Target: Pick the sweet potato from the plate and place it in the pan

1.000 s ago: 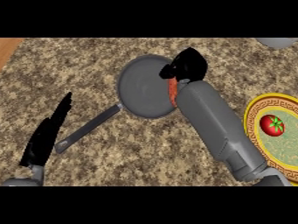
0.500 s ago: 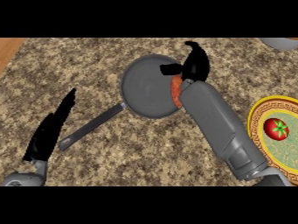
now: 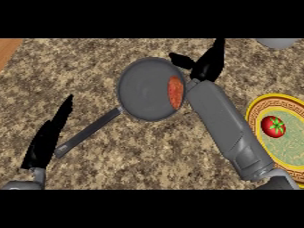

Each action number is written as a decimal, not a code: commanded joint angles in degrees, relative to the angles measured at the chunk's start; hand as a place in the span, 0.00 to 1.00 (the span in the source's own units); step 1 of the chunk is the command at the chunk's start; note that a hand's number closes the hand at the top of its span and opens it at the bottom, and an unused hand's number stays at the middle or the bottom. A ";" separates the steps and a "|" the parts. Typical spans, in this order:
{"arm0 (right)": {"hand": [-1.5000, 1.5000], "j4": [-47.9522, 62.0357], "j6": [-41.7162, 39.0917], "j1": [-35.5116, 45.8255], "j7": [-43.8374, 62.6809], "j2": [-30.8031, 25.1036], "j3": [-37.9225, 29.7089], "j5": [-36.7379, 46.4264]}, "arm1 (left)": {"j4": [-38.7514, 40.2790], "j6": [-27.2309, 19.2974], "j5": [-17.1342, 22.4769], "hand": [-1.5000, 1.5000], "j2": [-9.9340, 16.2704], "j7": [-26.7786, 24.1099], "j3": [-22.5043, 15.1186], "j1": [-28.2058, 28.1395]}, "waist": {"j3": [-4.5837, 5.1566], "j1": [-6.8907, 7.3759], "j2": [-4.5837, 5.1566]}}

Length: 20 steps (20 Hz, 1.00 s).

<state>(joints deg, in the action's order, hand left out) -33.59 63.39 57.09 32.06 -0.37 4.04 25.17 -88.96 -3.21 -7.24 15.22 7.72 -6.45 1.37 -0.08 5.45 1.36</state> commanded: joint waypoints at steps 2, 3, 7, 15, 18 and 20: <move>0.00 -3.93 11.98 -5.26 -1.46 0.35 0.44 -3.39 | 0.28 -0.58 0.41 0.50 0.60 -0.25 1.97 -2.61 | 0.03 -3.25 -1.16; 0.00 -6.62 11.88 -8.16 -3.60 0.35 -0.61 -3.44 | -1.32 -0.79 0.52 0.50 0.18 -1.09 1.51 -5.07 | 0.01 -4.09 -1.42; 0.00 -14.10 12.61 -17.46 -6.68 0.35 4.59 -1.10 | -3.53 -0.24 1.05 0.50 1.85 -0.53 3.75 -6.20 | 0.08 -5.66 -1.83; 0.00 -41.63 5.40 -42.98 -3.62 -5.54 10.02 4.06 | -4.43 -0.16 1.28 0.50 1.47 -0.02 4.80 -8.92 | 0.18 -7.77 -2.29; 0.00 -52.41 4.12 -52.75 -1.75 -6.69 12.33 7.59 | -4.04 -1.78 -0.09 0.50 -0.35 -0.68 4.14 -9.01 | 0.18 -7.17 -1.96; 0.00 -59.68 0.90 -57.09 1.24 -9.02 12.24 10.32 | -3.32 -1.28 -0.41 0.50 -0.51 2.24 3.63 -5.70 | 0.21 -7.54 -1.91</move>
<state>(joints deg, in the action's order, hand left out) -80.80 67.40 9.68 29.88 -6.70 14.81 31.70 -92.82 -3.96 -6.71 15.79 8.06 -2.11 -6.28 0.09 -1.75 -0.63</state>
